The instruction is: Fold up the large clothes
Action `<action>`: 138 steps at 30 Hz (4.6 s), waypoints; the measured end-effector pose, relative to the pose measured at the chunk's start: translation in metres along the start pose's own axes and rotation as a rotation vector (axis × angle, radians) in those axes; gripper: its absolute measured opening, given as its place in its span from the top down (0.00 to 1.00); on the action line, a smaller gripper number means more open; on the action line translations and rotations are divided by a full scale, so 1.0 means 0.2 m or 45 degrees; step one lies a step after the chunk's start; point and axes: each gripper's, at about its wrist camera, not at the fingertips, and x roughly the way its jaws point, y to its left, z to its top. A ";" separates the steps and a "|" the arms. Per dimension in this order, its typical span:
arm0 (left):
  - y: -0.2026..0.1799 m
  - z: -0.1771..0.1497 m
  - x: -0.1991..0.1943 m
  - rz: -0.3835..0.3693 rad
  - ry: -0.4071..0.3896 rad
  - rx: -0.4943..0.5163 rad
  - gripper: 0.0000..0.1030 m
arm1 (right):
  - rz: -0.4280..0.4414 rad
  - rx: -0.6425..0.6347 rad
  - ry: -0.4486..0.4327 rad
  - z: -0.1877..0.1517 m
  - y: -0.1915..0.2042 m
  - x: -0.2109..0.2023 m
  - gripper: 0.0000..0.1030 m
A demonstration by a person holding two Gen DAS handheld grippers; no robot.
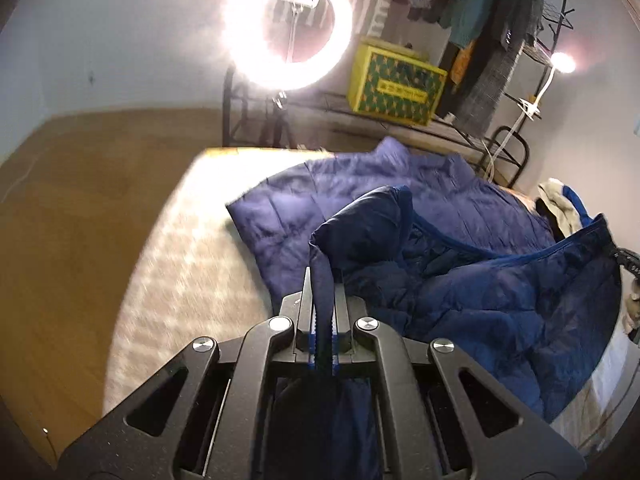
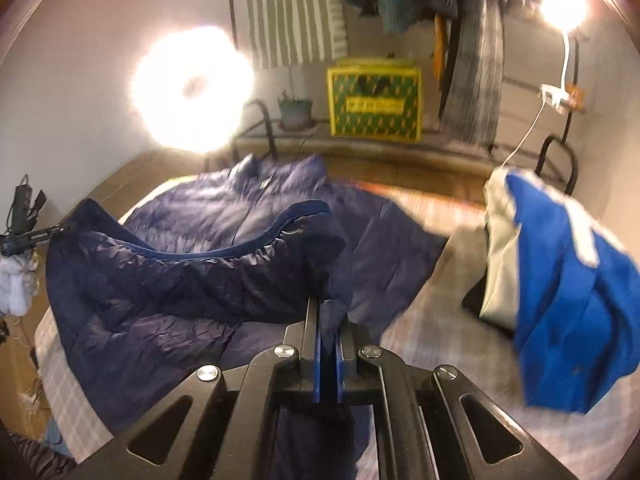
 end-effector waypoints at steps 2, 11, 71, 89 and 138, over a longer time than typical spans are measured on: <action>0.01 0.08 0.02 0.006 -0.030 -0.030 0.98 | -0.049 -0.005 -0.043 0.07 0.00 0.01 0.98; -0.08 0.43 0.28 0.126 -0.149 -0.030 0.98 | -0.205 0.033 -0.117 0.41 -0.06 0.30 0.98; -1.08 0.34 1.33 0.203 0.155 0.494 0.65 | -0.145 -0.027 0.231 0.28 -0.04 0.99 0.69; -1.18 0.02 0.68 0.040 0.054 0.531 0.65 | -0.005 0.348 0.096 -0.07 -0.13 0.27 0.43; -1.11 -0.42 0.49 -0.068 0.117 0.175 0.66 | -0.148 0.796 -0.047 -0.14 0.13 0.13 0.90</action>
